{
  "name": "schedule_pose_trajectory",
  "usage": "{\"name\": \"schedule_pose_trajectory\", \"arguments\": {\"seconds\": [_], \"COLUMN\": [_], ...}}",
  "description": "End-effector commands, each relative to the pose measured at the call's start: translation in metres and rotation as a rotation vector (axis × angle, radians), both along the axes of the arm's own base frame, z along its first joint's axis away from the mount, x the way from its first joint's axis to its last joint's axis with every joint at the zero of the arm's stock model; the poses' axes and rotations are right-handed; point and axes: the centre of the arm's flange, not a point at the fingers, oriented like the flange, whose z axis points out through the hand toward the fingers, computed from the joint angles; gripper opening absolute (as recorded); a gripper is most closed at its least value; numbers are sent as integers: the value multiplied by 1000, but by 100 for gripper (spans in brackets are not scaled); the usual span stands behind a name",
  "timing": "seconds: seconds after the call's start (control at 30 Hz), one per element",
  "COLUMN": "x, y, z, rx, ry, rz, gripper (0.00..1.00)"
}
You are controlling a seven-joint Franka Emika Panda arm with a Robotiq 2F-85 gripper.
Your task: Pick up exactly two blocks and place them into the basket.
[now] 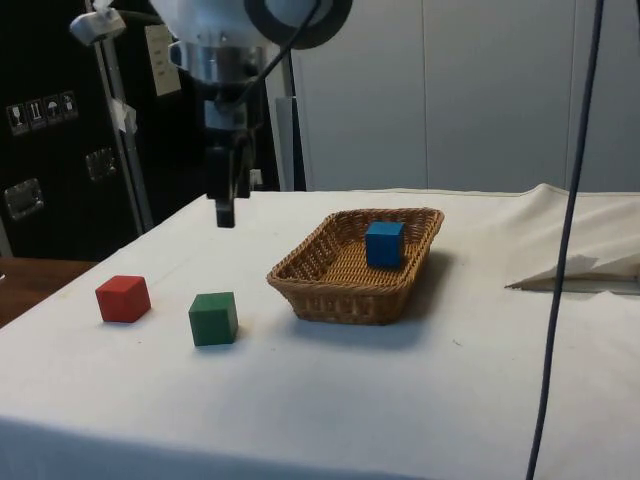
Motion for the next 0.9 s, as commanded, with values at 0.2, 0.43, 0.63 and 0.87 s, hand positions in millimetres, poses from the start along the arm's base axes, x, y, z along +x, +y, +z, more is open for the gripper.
{"name": "schedule_pose_trajectory", "arguments": {"seconds": [0.2,0.43,0.63,0.87], "x": [17,24,28,34], "y": [14,30,43,52], "z": [-12,-29,-45,-64], "rx": [-2,-2,6,18], "ry": [1,4,5,2], "rz": [20,45,63,80], "gripper": [100,100,100,100]}}
